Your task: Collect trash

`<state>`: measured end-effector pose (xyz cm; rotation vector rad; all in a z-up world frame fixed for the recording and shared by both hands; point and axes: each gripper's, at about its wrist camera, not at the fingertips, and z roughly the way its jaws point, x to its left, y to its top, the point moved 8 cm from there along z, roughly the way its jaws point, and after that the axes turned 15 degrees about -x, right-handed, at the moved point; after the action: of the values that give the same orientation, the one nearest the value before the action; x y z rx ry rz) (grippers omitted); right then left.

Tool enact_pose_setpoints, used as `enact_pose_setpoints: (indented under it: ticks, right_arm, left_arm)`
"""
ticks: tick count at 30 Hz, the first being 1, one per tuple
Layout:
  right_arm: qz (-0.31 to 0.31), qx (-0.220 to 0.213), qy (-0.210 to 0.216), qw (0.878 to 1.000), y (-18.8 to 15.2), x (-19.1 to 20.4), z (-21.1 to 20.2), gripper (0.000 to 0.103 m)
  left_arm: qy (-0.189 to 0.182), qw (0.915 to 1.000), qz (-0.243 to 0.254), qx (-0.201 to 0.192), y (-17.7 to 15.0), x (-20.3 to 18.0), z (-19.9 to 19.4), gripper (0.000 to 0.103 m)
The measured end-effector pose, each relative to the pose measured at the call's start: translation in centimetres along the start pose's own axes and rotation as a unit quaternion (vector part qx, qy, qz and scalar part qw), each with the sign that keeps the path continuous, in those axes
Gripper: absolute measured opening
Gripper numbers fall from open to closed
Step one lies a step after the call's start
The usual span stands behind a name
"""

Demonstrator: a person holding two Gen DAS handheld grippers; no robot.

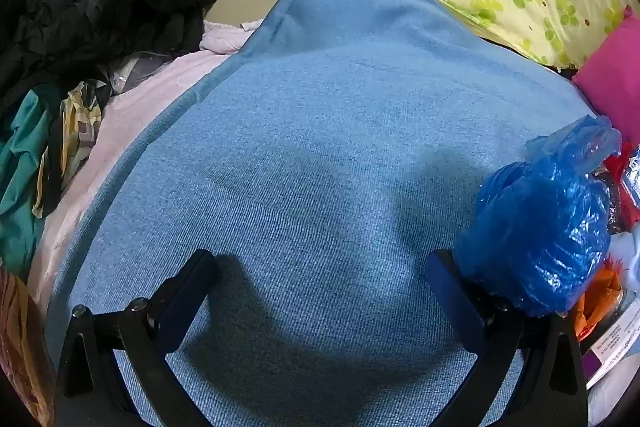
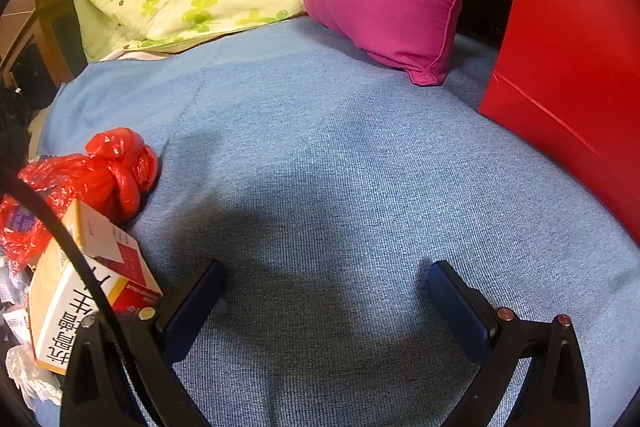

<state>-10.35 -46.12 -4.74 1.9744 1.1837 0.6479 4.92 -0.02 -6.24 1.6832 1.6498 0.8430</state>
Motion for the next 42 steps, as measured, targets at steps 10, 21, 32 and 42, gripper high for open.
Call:
enact_pose_setpoints:
  ticks: [10,21,32,42]
  right_arm:
    - [0.027,-0.026,0.016,0.999,1.6,0.9,-5.4,0.103]
    - [0.037,-0.085,0.127,0.988,-1.2,8.1,-20.5,0.103]
    - [0.002,-0.099,0.129,0.987,-7.3,9.4,-28.9,0.103]
    - [-0.033,-0.131,0.108,0.985,-7.1,9.6,-31.0,0.103]
  left_arm:
    - [0.003,0.9989,-0.007,-0.045,0.8,1.2,-6.2,0.103]
    - [-0.074,0.9947,-0.018,-0.069,-1.9,-1.9,-20.2,0.103]
    - [-0.094,0.9915,0.009,-0.089,-5.1,-3.7,-28.9,0.103]
    - [-0.090,0.9918,0.012,-0.090,-5.5,-4.1,-29.6,0.103]
